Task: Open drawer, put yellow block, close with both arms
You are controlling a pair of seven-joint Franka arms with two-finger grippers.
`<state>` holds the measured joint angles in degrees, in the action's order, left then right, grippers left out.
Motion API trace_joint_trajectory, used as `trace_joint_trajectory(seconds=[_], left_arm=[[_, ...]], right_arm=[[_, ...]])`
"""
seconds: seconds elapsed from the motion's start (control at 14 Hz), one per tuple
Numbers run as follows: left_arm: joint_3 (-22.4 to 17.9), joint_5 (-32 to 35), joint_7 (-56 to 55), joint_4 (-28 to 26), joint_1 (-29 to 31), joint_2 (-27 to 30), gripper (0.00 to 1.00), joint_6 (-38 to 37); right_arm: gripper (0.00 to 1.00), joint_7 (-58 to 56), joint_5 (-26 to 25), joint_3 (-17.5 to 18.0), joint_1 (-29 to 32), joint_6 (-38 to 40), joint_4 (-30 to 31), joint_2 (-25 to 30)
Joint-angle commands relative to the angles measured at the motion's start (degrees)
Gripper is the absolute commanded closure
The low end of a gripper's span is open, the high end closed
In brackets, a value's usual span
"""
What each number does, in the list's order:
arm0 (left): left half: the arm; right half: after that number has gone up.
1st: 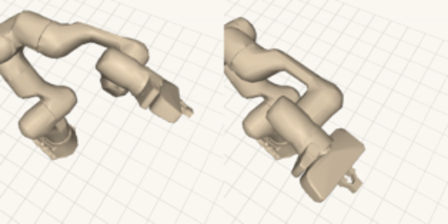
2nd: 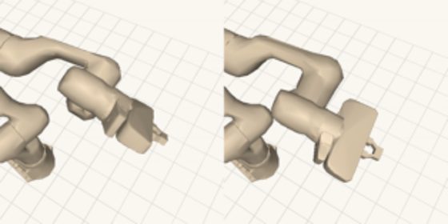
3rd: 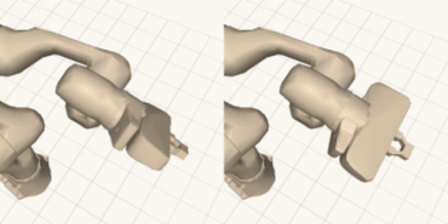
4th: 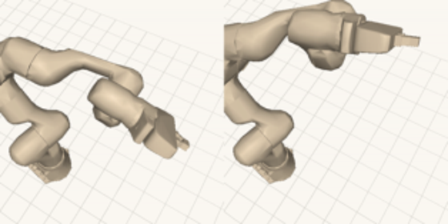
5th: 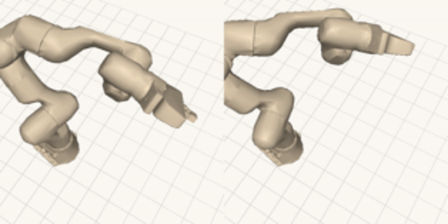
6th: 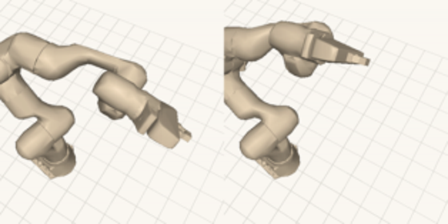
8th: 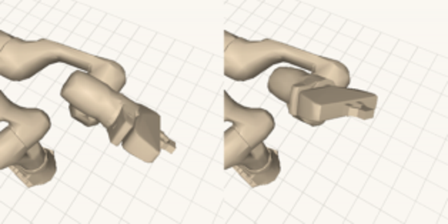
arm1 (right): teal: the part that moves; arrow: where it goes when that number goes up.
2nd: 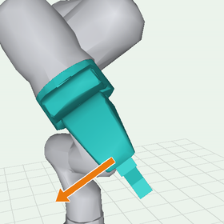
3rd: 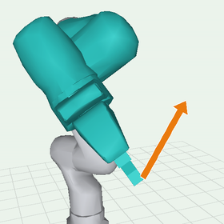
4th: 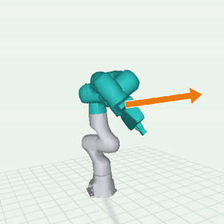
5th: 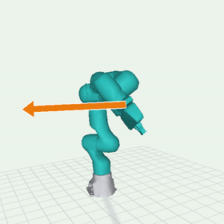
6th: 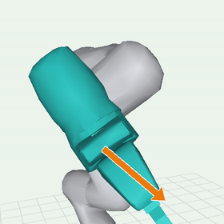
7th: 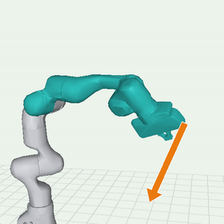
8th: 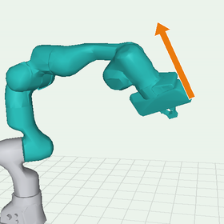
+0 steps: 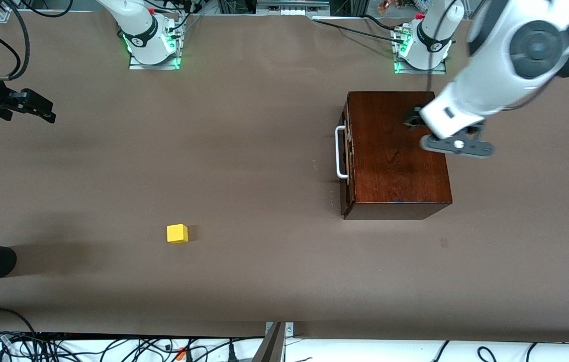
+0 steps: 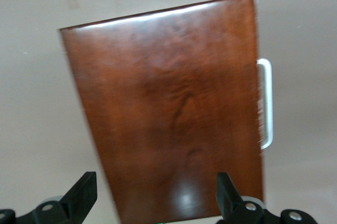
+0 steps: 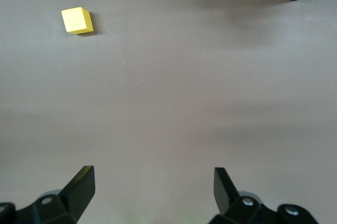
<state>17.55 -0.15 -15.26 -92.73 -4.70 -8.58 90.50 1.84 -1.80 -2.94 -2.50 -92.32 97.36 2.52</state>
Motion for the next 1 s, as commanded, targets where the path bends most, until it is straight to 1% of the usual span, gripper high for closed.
trace_joint_trajectory(seconds=[0.0, 0.21, 0.36, 0.5, 0.64, 0.79, 0.93], left_arm=[[0.6, 0.4, -9.0, 1.7, -5.3, -3.5, 0.00, 3.2], [0.6, 5.8, -17.4, 1.8, -14.0, -8.1, 0.00, 7.6], [0.6, 9.0, -22.9, 3.2, -17.8, -11.4, 0.00, 9.0], [0.6, 13.0, -27.0, 3.8, -20.3, -13.7, 0.00, 9.2], [0.6, 17.3, -27.6, 3.5, -22.5, -15.7, 0.00, 9.2], [0.6, 19.0, -27.8, 3.5, -23.9, -18.0, 0.00, 9.3], [0.5, 19.0, -27.8, 2.7, -24.0, -19.1, 0.00, 12.1]], right_arm=[[0.00, -0.2, 1.1, 0.6, 0.7, 0.2, -1.0, -0.2], [0.00, -0.2, 1.0, 0.6, 0.7, 0.2, -1.0, -0.2], [0.00, -0.2, 1.0, 0.6, 0.7, 0.2, -1.0, -0.2], [0.00, -0.2, 1.0, 0.6, 0.7, 0.2, -1.0, -0.2], [0.00, -0.2, 1.0, 0.6, 0.7, 0.2, -1.0, -0.2], [0.00, -0.2, 1.0, 0.6, 0.7, 0.2, -1.0, -0.2], [0.00, -0.2, 1.0, 0.6, 0.7, 0.2, -1.0, -0.2]])
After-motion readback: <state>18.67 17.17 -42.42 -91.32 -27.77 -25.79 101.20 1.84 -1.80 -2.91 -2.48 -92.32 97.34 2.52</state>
